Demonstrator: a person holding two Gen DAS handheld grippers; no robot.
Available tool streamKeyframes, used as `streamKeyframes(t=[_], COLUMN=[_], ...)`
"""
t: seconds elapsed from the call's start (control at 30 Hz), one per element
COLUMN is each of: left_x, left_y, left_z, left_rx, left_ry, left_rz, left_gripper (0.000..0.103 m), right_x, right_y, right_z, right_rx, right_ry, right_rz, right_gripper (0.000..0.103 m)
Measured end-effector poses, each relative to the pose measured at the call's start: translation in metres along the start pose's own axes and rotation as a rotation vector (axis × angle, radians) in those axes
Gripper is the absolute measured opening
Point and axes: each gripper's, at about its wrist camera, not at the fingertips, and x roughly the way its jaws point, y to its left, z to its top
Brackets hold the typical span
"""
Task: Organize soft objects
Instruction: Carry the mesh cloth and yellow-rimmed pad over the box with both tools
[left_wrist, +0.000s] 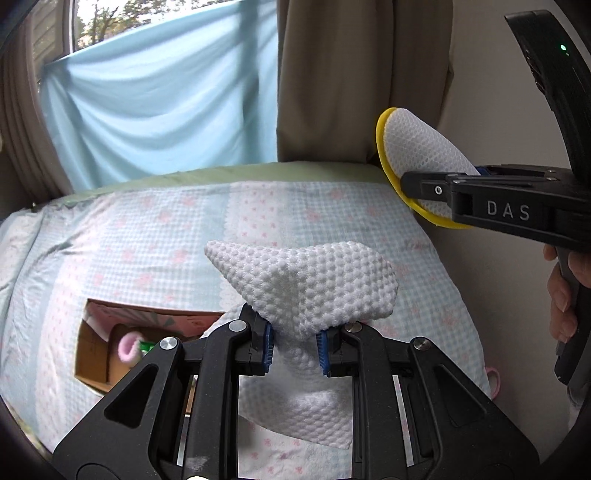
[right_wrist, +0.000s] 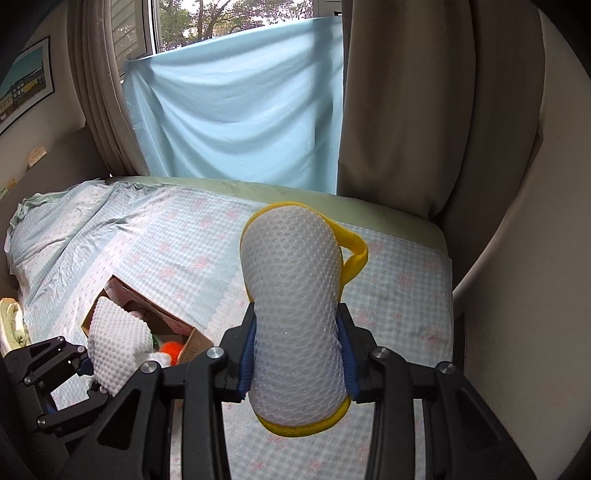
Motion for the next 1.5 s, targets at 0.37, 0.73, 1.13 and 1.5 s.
streamKeyframes(t=[0.37,0.73,1.13,1.5], left_x=[-0.06,-0.039,0.055,0.144], left_y=[0.132,0.263,0.339,0.348], left_z=[-0.007,-0.035,-0.064,-0.093], left_rx=[-0.123,-0.159,-0.063,-0.043], left_ry=[0.019,0.128,0.314,0.501], left_rz=[0.111,0.118,0.063,0.011], left_gripper=[0.016,0.016,0.016,0.016], right_x=[-0.033,0.007,0.11,0.187], right_y=[0.124,0.247,0.313,0.311], right_z=[0.003,0.001,-0.018,-0.06], right_rx=[-0.023,-0.001,0.118,0.18], right_ry=[-0.01,0.081,0.268,0.445], right_rz=[0.12,0.165,0.121,0.093], right_gripper=[0.035,0.035,0.035,0.038])
